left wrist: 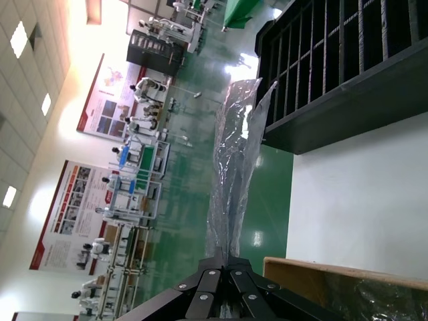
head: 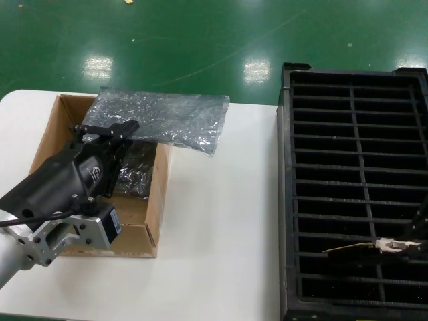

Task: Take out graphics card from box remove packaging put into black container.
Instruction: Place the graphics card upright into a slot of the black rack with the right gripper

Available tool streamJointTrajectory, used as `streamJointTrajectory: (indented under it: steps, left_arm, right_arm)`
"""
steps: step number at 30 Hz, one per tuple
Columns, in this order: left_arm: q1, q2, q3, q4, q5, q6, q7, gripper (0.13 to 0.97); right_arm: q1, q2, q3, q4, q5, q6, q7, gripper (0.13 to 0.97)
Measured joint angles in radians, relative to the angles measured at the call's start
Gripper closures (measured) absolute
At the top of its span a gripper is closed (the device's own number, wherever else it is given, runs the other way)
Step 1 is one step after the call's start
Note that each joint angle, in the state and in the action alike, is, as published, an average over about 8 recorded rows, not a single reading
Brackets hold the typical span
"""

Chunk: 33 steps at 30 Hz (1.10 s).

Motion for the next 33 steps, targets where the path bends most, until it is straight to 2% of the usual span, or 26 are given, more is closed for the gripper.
streamJointTrajectory:
  steps: [8,19,33]
  left_arm:
    - [0.000,0.000,0.000,0.000,0.000,0.000,0.000,0.957]
    - [0.000,0.000,0.000,0.000,0.000,0.000,0.000,0.957]
    - [0.000,0.000,0.000,0.000,0.000,0.000,0.000,0.957]
  right_arm:
    - [0.066,-0.012,-0.067,0.001,0.010,0.000,0.006,0.913]
    - [0.090,-0.001,-0.091,0.025,0.041,0.000,0.007,0.933]
    - [0.135,0.039,-0.165,0.051,0.140,0.000,-0.001,0.933]
